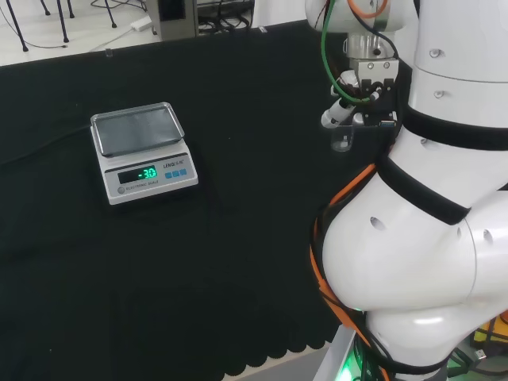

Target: Pick up the beaker.

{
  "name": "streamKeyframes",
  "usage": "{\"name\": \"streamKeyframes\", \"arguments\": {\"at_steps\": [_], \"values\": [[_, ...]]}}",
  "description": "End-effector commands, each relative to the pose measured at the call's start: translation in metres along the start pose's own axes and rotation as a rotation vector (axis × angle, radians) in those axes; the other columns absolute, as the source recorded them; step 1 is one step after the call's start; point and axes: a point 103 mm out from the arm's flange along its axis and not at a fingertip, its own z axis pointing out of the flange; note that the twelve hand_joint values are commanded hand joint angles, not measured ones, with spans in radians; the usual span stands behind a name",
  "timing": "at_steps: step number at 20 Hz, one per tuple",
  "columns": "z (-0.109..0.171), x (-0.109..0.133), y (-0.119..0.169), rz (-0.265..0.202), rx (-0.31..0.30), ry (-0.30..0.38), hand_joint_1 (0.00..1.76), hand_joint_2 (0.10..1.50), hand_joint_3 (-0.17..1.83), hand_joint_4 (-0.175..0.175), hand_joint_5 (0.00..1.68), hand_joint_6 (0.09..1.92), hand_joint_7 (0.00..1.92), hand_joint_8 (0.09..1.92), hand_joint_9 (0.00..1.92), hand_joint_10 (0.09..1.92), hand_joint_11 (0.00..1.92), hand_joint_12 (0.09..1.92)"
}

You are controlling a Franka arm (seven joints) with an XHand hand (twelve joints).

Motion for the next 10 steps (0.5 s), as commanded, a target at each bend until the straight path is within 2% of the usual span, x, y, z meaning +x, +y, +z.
{"name": "streamKeyframes", "arguments": {"at_steps": [1,6,10], "values": [[0.0193,-0.0097,0.0113,0.008,0.050,0.011,0.80,0.98,-0.17,-0.036,0.32,0.09,0.11,0.67,0.26,0.82,0.00,1.46],[0.0243,-0.0170,0.0154,0.007,0.090,0.005,0.80,0.98,-0.17,-0.034,0.31,0.09,0.08,0.66,0.22,0.82,0.00,1.45],[0.0275,-0.0194,0.0175,0.008,0.095,-0.016,0.81,0.95,-0.17,-0.025,0.22,0.09,0.01,0.62,0.15,0.83,0.00,1.43]]}}
